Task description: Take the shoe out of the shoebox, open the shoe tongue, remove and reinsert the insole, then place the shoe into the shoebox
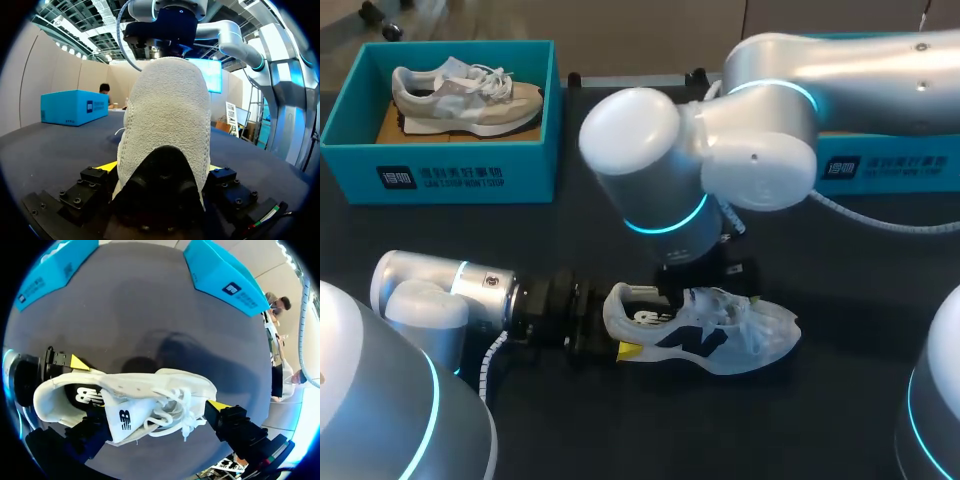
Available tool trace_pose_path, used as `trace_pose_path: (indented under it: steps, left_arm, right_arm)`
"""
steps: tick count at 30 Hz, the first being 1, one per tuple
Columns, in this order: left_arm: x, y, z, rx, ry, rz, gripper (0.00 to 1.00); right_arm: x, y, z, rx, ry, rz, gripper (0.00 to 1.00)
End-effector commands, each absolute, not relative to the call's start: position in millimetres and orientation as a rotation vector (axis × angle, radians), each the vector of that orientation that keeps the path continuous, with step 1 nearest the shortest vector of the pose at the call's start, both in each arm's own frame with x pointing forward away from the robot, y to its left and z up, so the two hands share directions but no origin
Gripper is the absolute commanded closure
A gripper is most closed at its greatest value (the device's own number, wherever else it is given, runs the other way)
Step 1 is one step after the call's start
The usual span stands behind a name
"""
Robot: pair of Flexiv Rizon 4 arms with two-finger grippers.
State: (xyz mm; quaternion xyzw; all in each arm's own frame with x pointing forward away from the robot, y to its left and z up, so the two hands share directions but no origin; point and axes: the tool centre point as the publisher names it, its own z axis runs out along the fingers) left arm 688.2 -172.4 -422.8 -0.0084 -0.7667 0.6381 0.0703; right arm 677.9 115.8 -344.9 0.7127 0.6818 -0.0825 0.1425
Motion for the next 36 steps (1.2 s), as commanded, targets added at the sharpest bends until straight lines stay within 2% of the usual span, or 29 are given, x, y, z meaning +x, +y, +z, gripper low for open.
trace_pose_path:
  steps: [1,11,14,19,20,23,25,31,36]
  left_arm:
    - [688,-174,-423,-0.025,-2.308,1.916,1.00]
    - [688,-174,-423,-0.025,-2.308,1.916,1.00]
    - [688,-174,-423,-0.025,-2.308,1.916,1.00]
    - [688,-174,-423,-0.025,-2.308,1.916,1.00]
    - [688,-174,-423,-0.025,-2.308,1.916,1.00]
    - [688,-174,-423,-0.025,-2.308,1.916,1.00]
    - [688,-174,-423,-0.025,-2.308,1.916,1.00]
    - [688,-174,-423,-0.025,-2.308,1.916,1.00]
    - [688,-174,-423,-0.025,-2.308,1.916,1.00]
  right_arm:
    - [675,107,-341,2.202,1.858,-0.161,0.00]
    - [671,113,-337,2.223,1.961,-0.151,0.00]
    - [670,117,-336,2.199,2.012,-0.147,0.11]
    - [668,121,-332,2.172,2.068,-0.141,0.20]
    - [668,121,-332,2.171,2.070,-0.141,0.29]
    - [667,121,-330,2.176,2.088,-0.139,0.40]
    - [666,121,-328,2.178,2.095,-0.135,0.51]
    - [665,122,-323,2.187,2.138,-0.108,0.56]
    - [663,120,-322,2.208,2.202,-0.076,0.56]
